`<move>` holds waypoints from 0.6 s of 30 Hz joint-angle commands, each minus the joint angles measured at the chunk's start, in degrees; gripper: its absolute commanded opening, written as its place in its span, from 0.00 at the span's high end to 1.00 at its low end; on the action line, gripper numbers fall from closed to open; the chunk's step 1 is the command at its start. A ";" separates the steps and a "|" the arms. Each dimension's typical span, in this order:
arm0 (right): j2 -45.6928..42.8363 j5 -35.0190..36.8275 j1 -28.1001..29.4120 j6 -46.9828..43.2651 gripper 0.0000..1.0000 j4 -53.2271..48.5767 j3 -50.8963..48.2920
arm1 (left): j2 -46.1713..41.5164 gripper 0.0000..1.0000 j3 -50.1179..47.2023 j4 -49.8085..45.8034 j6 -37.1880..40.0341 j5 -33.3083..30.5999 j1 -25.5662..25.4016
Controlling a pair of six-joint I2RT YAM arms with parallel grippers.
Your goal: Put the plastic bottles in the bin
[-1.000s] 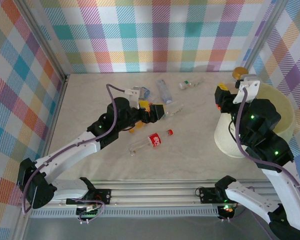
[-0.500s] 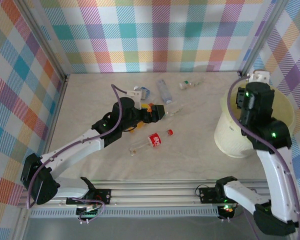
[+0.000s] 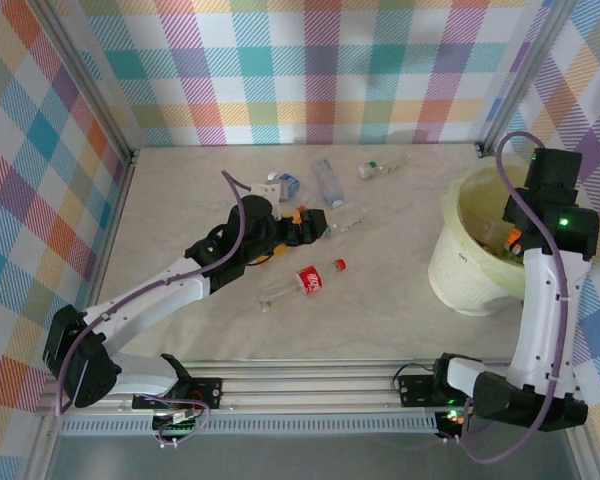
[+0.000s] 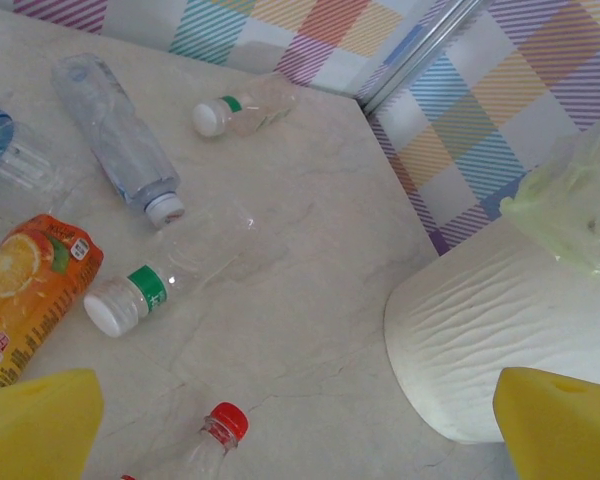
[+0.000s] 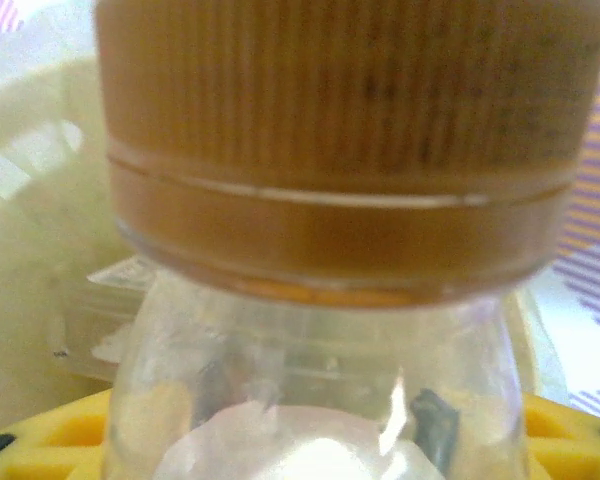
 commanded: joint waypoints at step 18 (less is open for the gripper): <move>6.48 -7.38 -9.95 0.86 0.29 -1.63 -3.18 | 3.45 0.00 2.25 -2.86 -3.23 -3.20 0.42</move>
